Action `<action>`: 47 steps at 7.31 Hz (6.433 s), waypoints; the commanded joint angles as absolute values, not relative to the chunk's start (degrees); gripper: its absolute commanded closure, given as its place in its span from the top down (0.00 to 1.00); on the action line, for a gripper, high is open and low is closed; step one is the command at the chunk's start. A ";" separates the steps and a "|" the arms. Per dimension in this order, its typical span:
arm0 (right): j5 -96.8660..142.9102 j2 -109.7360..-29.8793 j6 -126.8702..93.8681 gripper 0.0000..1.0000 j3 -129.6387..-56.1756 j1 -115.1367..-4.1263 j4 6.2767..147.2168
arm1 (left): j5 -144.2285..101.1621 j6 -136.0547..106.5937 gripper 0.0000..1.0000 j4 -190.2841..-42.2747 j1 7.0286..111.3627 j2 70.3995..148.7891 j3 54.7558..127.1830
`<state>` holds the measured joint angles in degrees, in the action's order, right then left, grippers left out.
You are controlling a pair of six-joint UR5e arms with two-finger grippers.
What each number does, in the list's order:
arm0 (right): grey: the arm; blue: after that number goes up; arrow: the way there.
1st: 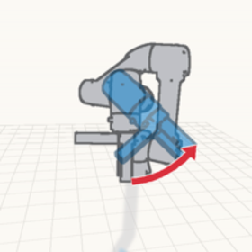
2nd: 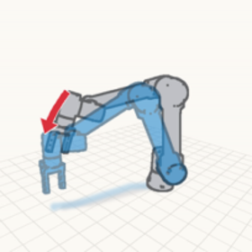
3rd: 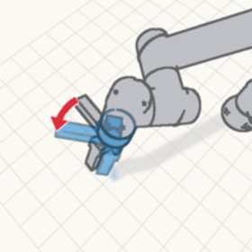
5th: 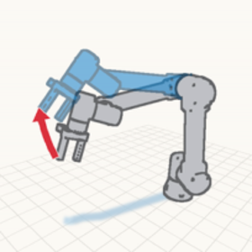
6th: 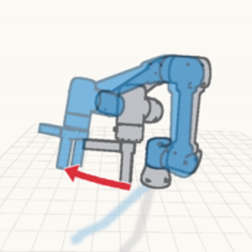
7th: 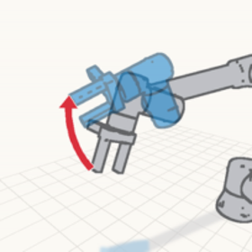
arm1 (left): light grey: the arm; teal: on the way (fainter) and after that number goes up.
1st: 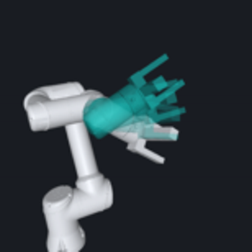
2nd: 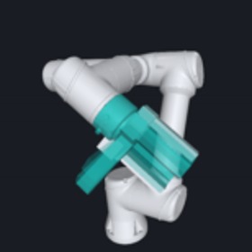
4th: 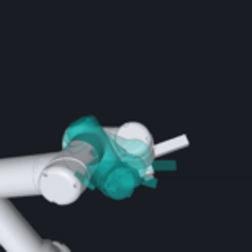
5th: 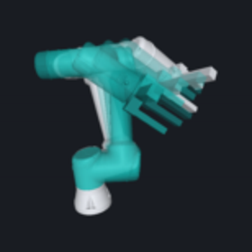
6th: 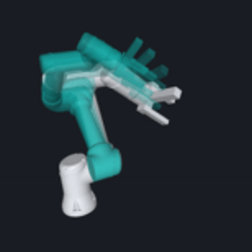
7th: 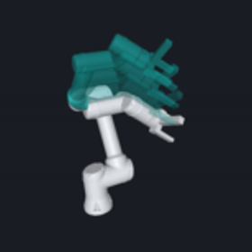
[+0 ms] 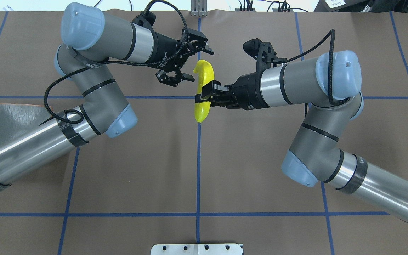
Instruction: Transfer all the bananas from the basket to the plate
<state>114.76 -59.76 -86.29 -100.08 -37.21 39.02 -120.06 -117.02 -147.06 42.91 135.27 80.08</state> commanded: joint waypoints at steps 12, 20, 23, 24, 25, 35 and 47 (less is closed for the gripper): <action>114.08 -77.05 -86.75 1.00 -103.10 -40.68 20.76 | -120.58 -117.51 0.00 -148.62 43.06 121.34 91.99; 113.91 -85.43 -86.04 1.00 -98.98 -46.75 20.65 | -125.42 -60.63 0.00 -148.01 55.18 82.80 95.38; 113.47 -85.34 -86.04 1.00 -98.44 -46.76 20.65 | -121.91 -50.90 0.00 -148.01 55.72 82.97 90.01; 113.47 -85.17 -86.04 1.00 -98.35 -46.76 20.65 | -121.90 -50.89 0.00 -147.92 55.64 83.23 89.74; 113.47 -85.17 -86.04 1.00 -98.44 -46.76 20.65 | -122.08 -50.89 0.00 -147.48 55.55 83.41 89.65; 118.55 -92.61 -77.76 1.00 -98.00 -53.77 21.35 | -131.92 -43.82 1.00 -143.89 67.40 85.52 90.44; 132.91 -100.72 4.67 1.00 -83.06 -94.89 56.82 | -132.19 -24.52 1.00 -130.25 71.63 86.75 90.35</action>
